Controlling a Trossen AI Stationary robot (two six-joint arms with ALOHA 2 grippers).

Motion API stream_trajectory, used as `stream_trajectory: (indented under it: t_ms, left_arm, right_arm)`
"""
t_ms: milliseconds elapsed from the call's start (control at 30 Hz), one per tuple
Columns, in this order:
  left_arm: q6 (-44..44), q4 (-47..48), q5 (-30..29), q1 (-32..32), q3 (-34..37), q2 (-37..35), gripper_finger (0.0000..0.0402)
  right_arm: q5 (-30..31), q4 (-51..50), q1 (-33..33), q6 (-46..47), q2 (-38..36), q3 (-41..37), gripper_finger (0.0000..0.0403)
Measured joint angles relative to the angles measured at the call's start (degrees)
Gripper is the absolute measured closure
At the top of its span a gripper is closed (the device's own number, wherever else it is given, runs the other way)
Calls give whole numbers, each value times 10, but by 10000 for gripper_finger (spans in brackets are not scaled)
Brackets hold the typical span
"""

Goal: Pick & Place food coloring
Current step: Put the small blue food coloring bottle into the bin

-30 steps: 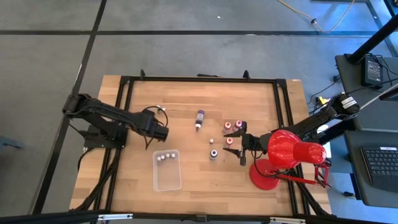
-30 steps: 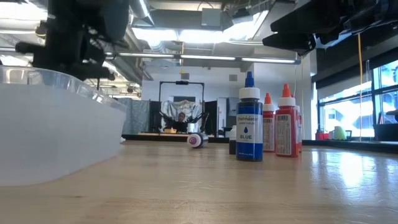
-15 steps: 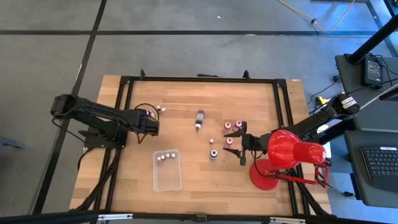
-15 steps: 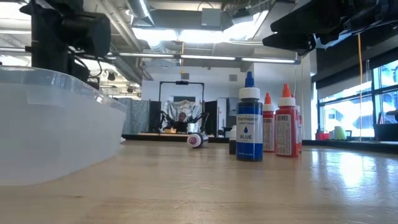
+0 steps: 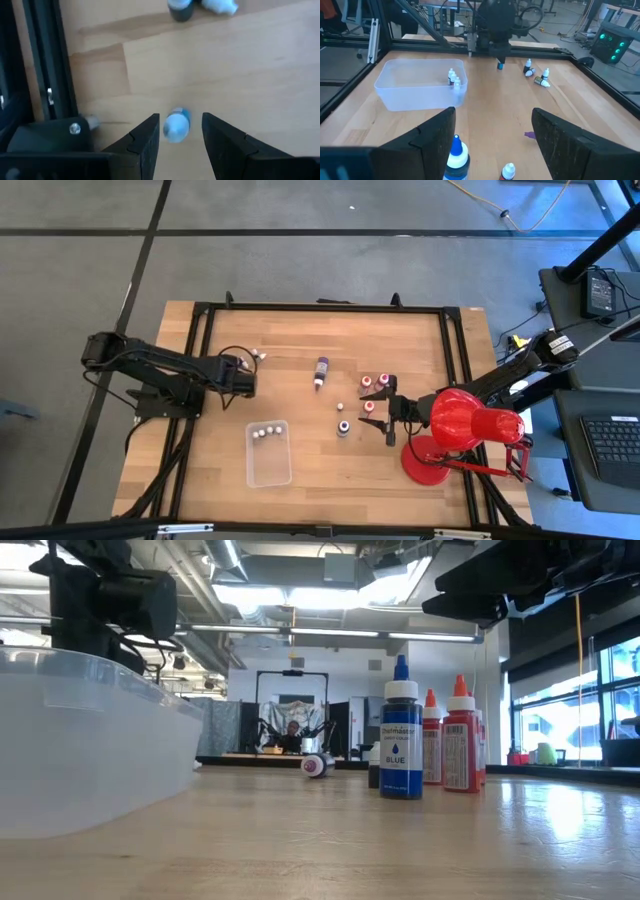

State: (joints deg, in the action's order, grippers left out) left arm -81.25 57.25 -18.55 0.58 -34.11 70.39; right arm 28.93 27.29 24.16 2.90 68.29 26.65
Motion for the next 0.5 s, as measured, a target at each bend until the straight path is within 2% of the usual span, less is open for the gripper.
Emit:
stream_trajectory:
  t_ms: [200, 500]
  left_arm:
    - [0, -19, -4, 0, 0, 0, 259]
    - [0, -19, 20, 0, 0, 0, 259]
  right_arm:
    - [0, 0, 0, -1, 0, 0, 138]
    - [0, 0, 0, -1, 0, 0, 138]
